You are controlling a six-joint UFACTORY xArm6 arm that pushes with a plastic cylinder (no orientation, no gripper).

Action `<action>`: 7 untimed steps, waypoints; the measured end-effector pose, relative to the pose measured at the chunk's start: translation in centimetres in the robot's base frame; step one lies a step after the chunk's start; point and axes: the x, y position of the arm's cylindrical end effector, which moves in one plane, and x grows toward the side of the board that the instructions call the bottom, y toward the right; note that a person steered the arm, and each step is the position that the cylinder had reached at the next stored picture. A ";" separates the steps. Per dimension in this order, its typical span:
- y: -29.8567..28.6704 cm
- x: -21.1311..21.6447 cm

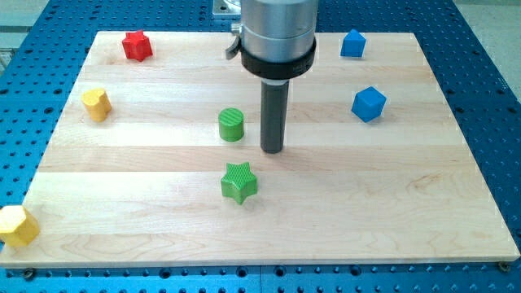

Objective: Move the green circle to the bottom right side of the board

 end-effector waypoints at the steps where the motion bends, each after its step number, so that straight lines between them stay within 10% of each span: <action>1: -5.9 6.5; 4: -8.0 -7.9; 6: -1.2 -0.5; 7: -4.5 -6.0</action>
